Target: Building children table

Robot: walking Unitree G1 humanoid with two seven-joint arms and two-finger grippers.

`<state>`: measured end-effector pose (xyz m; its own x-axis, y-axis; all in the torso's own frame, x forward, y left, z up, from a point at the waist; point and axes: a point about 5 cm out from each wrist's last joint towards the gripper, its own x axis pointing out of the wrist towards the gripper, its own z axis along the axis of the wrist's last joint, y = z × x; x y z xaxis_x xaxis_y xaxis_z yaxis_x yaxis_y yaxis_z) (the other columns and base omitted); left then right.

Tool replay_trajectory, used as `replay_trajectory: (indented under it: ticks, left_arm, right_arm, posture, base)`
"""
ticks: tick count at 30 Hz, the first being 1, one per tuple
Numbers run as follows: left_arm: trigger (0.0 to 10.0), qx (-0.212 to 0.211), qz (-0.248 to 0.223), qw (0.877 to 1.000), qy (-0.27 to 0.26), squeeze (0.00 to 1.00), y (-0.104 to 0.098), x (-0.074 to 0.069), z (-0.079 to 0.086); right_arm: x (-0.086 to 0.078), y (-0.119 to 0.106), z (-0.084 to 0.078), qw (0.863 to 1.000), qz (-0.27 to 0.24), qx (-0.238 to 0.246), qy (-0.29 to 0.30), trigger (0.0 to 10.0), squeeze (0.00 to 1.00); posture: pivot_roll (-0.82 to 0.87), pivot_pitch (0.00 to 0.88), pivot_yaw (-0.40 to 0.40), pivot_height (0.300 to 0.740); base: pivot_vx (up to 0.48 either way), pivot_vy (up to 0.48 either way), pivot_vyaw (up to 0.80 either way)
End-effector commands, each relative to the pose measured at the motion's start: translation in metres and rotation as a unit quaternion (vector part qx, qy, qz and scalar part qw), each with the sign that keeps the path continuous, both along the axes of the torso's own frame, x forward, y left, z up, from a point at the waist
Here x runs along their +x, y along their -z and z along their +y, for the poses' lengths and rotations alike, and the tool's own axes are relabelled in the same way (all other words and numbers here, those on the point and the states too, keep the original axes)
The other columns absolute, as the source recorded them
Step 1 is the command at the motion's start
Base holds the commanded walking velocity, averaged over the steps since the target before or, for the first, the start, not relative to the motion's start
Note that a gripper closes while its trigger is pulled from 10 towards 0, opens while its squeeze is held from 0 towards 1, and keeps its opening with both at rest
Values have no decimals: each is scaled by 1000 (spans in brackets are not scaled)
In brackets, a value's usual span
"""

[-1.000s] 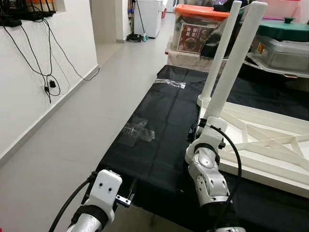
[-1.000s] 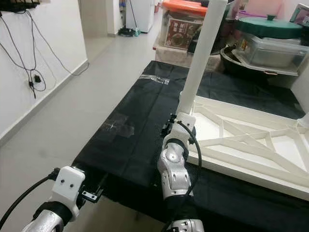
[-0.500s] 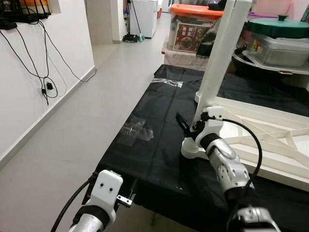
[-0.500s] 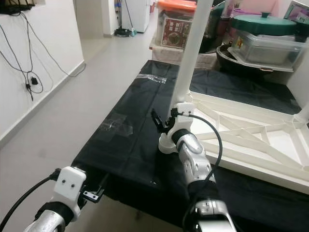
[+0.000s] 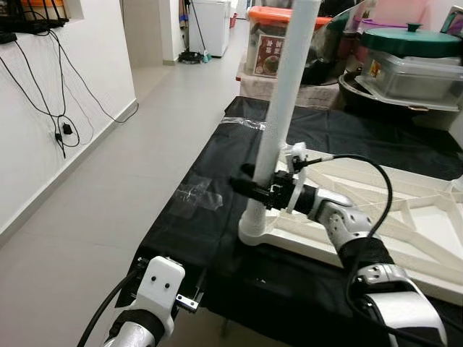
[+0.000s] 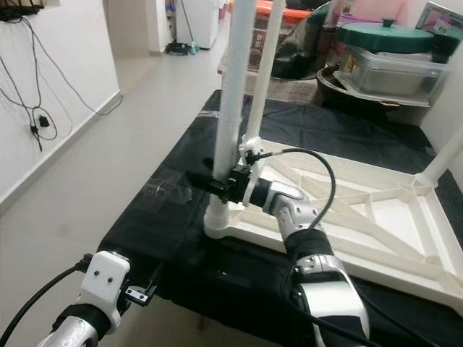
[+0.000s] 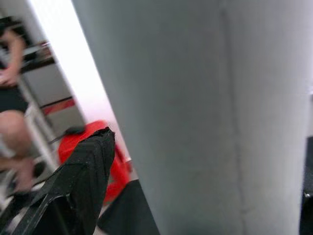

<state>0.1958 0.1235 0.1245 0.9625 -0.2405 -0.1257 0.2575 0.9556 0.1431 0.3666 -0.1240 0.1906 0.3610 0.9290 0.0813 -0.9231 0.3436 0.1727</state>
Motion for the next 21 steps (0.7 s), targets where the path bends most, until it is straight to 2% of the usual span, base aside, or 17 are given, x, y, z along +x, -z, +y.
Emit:
replay_trajectory:
  ticks: [1, 2, 3, 7, 13, 15, 17, 18, 21]
  left_arm:
    - [10000, 0, 3, 1000, 1, 0, 0, -2, -1]
    - [10000, 0, 3, 1000, 1, 0, 0, -3, -2]
    - [10000, 0, 2, 1000, 2, 0, 0, -3, -2]
    - [10000, -2, 2, 1000, 3, 0, -1, -2, -3]
    - [10000, -3, 2, 1000, 4, 0, 0, -1, -4]
    - [10000, -3, 2, 1000, 4, 0, 1, 1, -4]
    - [10000, -4, 3, 1000, 3, 0, 3, 4, -4]
    - [10000, -5, 5, 1000, 3, 0, 5, 6, -4]
    - [10000, -5, 5, 1000, 3, 0, 5, 6, -4]
  right_arm:
    - [-2, 1, 13, 999, -3, -10, -47, 10000, 0]
    - [-3, 1, 15, 998, -4, -11, -59, 10000, 0]
    - [-4, 2, 17, 998, -6, -14, -67, 0, 0]
    - [-6, 3, 20, 996, -11, -13, -85, 0, 0]
    - [-8, 8, 20, 997, -18, -1, -70, 0, 0]
    - [-10, 12, 18, 999, -18, 0, -46, 0, 0]
    - [-9, 19, 7, 998, -17, 4, 66, 0, 0]
    - [-9, 22, 1, 990, -18, 3, 138, 0, 0]
    - [-9, 22, 1, 990, -18, 3, 138, 0, 0]
  posture:
    - [252, 0, -97, 740]
    - [252, 0, -97, 740]
    - [252, 0, -97, 740]
    - [252, 0, -97, 740]
    - [247, 0, -95, 740]
    - [237, 0, -90, 740]
    - [217, 0, -83, 740]
    - [208, 0, -75, 740]
    - [208, 0, -75, 740]
  base:
    - [0, 0, 0]
    - [0, 0, 0]
    - [0, 0, 0]
    - [0, 0, 0]
    - [0, 0, 0]
    - [0, 0, 0]
    - [0, 0, 0]
    - [0, 0, 0]
    - [0, 0, 0]
